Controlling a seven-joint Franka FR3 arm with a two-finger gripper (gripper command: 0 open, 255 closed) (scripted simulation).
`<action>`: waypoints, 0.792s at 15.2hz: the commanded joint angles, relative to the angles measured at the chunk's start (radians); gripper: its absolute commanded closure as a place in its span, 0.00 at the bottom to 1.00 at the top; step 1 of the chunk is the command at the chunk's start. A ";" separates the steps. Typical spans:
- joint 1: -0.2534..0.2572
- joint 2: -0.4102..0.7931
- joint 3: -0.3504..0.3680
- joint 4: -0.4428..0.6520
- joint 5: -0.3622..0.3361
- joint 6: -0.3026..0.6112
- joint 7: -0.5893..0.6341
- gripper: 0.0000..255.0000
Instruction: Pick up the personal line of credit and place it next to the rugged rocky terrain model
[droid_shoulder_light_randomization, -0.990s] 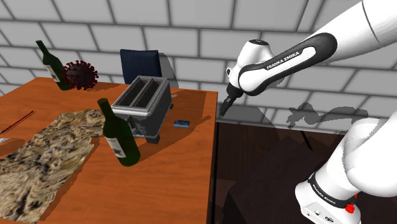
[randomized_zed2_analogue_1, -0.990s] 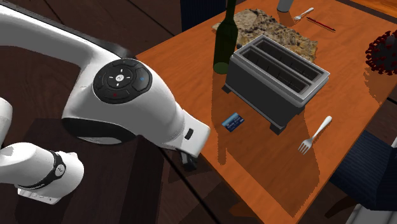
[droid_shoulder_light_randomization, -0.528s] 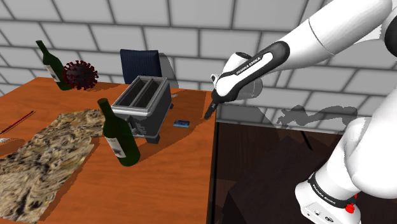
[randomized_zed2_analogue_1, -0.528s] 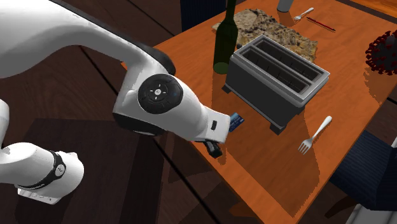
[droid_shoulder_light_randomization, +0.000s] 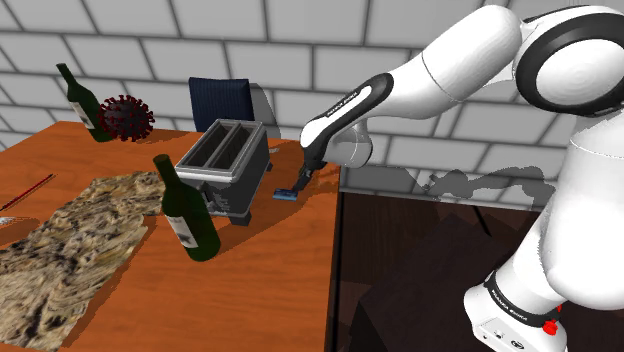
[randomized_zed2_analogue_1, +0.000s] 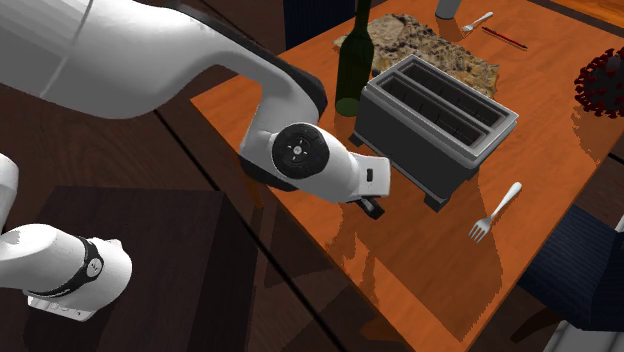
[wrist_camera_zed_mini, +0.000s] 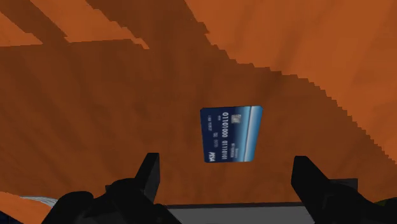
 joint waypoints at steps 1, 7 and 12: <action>-0.029 0.066 0.058 0.071 0.069 0.024 -0.103 0.00; -0.054 0.183 0.122 0.179 0.116 0.063 -0.190 0.00; -0.050 0.238 0.130 0.223 0.120 0.081 -0.197 0.00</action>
